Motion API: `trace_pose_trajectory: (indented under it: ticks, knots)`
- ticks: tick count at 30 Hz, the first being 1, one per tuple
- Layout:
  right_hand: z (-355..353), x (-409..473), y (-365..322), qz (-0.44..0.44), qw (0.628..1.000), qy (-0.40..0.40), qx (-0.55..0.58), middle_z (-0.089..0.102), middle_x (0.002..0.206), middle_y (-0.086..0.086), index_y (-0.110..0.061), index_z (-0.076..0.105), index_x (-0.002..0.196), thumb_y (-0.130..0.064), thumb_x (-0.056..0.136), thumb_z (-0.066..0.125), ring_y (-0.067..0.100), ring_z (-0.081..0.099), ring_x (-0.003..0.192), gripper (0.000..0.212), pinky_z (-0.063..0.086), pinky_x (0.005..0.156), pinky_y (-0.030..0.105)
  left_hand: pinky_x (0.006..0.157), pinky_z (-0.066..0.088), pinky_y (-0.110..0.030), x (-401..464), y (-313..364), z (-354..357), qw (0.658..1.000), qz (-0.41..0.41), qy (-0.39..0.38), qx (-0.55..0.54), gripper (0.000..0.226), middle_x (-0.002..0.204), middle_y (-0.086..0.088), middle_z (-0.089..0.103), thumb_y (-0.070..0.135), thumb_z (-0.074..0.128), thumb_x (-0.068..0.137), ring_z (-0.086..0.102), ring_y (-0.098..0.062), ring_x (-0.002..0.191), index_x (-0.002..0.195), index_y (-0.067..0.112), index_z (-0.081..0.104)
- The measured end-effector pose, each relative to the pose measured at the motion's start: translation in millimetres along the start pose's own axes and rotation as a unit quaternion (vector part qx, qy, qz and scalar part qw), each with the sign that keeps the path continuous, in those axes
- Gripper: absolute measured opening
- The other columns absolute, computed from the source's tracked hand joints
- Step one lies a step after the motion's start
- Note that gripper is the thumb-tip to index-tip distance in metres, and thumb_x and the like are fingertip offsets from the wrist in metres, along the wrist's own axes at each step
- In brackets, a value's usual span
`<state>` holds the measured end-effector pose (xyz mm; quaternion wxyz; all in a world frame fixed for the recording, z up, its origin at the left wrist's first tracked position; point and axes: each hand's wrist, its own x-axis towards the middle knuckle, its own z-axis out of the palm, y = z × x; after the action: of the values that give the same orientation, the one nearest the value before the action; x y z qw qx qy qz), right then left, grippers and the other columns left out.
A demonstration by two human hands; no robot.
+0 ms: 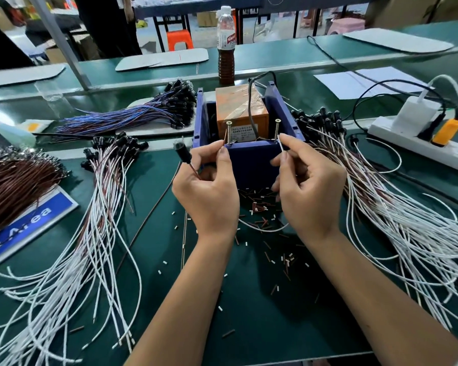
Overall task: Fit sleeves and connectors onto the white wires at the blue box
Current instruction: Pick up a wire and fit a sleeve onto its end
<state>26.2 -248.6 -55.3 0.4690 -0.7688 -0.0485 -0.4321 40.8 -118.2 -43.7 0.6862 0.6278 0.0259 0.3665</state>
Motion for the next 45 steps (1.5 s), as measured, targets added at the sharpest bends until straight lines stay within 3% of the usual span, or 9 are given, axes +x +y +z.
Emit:
trace_pose_trajectory:
  ticks: [10,24,28,31,33,36,40,43,45]
  knots:
    - [0.0,-1.1,-2.5,0.001,1.000,0.002,0.003,0.076,0.086,0.000,-0.003,0.074,0.125,-0.005,0.102,0.059,0.006,0.068,0.066,0.028,0.057,0.063,0.029,0.065,0.053,-0.027,-0.6,3.9,-0.4,0.999,0.028,-0.005,0.027,0.008,0.080,-0.007,0.074,0.006,0.073,0.091,0.065,-0.030,0.069,0.095,0.007,0.080]
    - [-3.7,1.2,-6.6,-0.004,1.000,0.006,-0.018,0.077,0.088,-0.003,-0.005,0.076,0.122,-0.004,0.100,0.062,-0.001,0.067,0.069,0.026,0.056,0.065,0.024,0.069,0.057,-0.036,-1.5,4.0,-3.1,0.999,0.023,-0.008,0.024,0.008,0.084,-0.004,0.076,0.005,0.073,0.092,0.069,-0.024,0.073,0.096,0.008,0.080]
    - [-22.3,15.0,-5.6,-0.027,0.998,0.031,-0.042,0.074,0.081,-0.008,-0.010,0.076,0.117,-0.008,0.099,0.063,0.000,0.069,0.070,0.022,0.057,0.065,0.025,0.060,0.050,-0.039,-2.0,12.7,-11.1,0.999,0.038,-0.008,-0.023,0.009,0.081,0.001,0.073,0.004,0.071,0.093,0.058,-0.020,0.064,0.095,0.009,0.077]
    - [-50.5,30.0,-4.2,-0.010,0.998,0.023,-0.060,0.076,0.081,-0.006,-0.015,0.070,0.125,-0.012,0.098,0.063,0.008,0.071,0.068,0.028,0.059,0.068,0.031,0.055,0.043,-0.025,-11.5,25.4,-6.4,0.996,0.028,-0.059,-0.059,0.013,0.070,0.006,0.066,0.005,0.070,0.093,0.052,-0.017,0.060,0.092,0.016,0.076]
    - [-76.2,41.7,-2.2,0.004,0.992,-0.027,-0.122,0.075,0.076,-0.006,-0.017,0.064,0.131,-0.015,0.096,0.066,0.012,0.071,0.066,0.034,0.057,0.070,0.030,0.050,0.041,-0.027,-23.8,36.6,6.7,0.989,0.021,-0.122,-0.077,0.014,0.067,0.000,0.066,0.006,0.071,0.094,0.050,-0.027,0.053,0.090,0.019,0.076]
    - [-118.1,63.5,4.1,0.114,0.941,-0.144,-0.283,0.071,0.069,0.000,-0.023,0.064,0.130,-0.031,0.089,0.077,0.026,0.071,0.071,0.044,0.057,0.075,0.037,0.048,0.038,-0.030,-43.2,52.4,39.2,0.972,0.000,-0.209,-0.104,0.011,0.070,-0.004,0.068,0.005,0.070,0.094,0.051,-0.034,0.053,0.092,0.014,0.076]
    - [-165.5,83.8,9.1,0.239,0.843,-0.200,-0.439,0.076,0.105,0.014,-0.025,0.068,0.129,-0.050,0.076,0.090,0.036,0.068,0.105,0.063,0.055,0.090,0.045,0.060,0.051,-0.033,-60.9,64.0,93.9,0.961,-0.047,-0.258,-0.083,0.006,0.077,0.005,0.068,0.007,0.070,0.093,0.058,-0.011,0.066,0.092,0.010,0.075]
    - [-186.5,89.9,7.1,0.156,0.872,-0.091,-0.456,0.067,0.117,0.027,-0.019,0.067,0.124,-0.044,0.081,0.084,0.046,0.061,0.110,0.053,0.052,0.098,0.057,0.065,0.052,-0.035,-69.0,62.0,126.1,0.962,-0.066,-0.265,-0.026,0.015,0.071,-0.001,0.067,0.013,0.066,0.095,0.059,-0.015,0.065,0.082,0.010,0.071]
    - [-187.5,86.2,2.6,0.055,0.894,-0.064,-0.440,0.059,0.123,0.025,-0.020,0.063,0.126,-0.049,0.080,0.073,0.047,0.053,0.119,0.055,0.045,0.103,0.055,0.066,0.050,-0.038,-72.5,54.8,136.0,0.957,-0.099,-0.270,0.024,0.027,0.072,-0.010,0.068,0.019,0.061,0.099,0.059,-0.021,0.066,0.079,0.003,0.070]
